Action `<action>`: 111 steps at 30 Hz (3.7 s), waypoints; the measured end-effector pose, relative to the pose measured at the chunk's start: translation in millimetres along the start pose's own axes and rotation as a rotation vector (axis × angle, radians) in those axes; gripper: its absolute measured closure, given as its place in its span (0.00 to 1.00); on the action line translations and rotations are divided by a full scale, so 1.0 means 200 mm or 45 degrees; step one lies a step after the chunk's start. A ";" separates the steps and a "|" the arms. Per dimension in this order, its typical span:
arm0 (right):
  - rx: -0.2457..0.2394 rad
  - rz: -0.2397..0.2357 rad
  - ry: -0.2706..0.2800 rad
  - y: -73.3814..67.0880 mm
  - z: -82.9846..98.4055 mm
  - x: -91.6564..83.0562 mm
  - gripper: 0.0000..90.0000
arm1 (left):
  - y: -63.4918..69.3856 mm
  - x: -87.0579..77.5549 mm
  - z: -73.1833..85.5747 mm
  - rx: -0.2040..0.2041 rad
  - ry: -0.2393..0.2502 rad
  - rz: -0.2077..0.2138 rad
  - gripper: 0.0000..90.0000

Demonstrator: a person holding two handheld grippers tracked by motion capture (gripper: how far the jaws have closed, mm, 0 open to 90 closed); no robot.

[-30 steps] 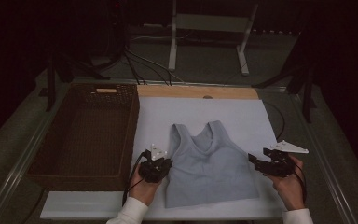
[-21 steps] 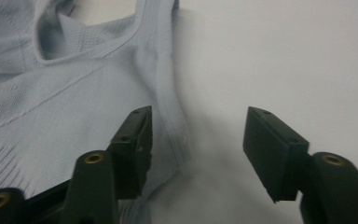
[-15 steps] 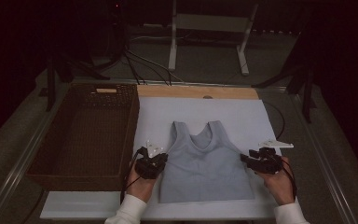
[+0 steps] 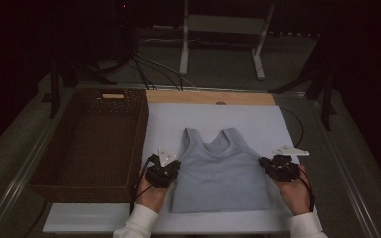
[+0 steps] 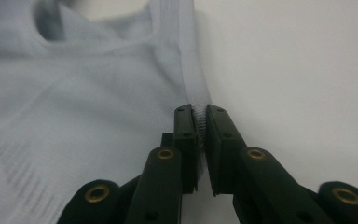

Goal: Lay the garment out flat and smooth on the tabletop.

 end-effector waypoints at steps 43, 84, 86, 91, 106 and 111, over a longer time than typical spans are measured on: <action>0.100 -0.114 -0.027 0.05 0.04 -0.05 0.92 | 0.00 0.01 -0.01 -0.002 0.012 -0.010 0.91; 0.066 -0.099 -0.089 0.04 0.13 -0.12 0.95 | 0.17 0.09 0.02 0.073 -0.059 0.154 0.92; 0.077 -0.092 -0.085 0.06 0.14 -0.12 0.95 | 0.18 0.10 0.02 0.077 -0.059 0.159 0.92; 0.110 -0.046 -0.075 0.11 0.17 -0.17 0.95 | 0.25 0.13 -0.01 0.102 -0.058 0.192 0.92; 0.127 -0.107 -0.098 0.08 0.21 -0.16 0.95 | 0.21 0.06 0.05 0.084 -0.073 0.202 0.93; 0.107 -0.103 -0.102 0.06 0.21 -0.15 0.95 | 0.20 0.03 0.08 0.062 -0.068 0.206 0.86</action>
Point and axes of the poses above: each handheld gripper's, and its own axes: x roughly forward along the jaws, z roughly out of its underside, y roughly to its right, the point moved 3 cm from there along x, roughly forward along the jaws, and after that the axes turned 3 degrees about z, right-handed, at the moved point
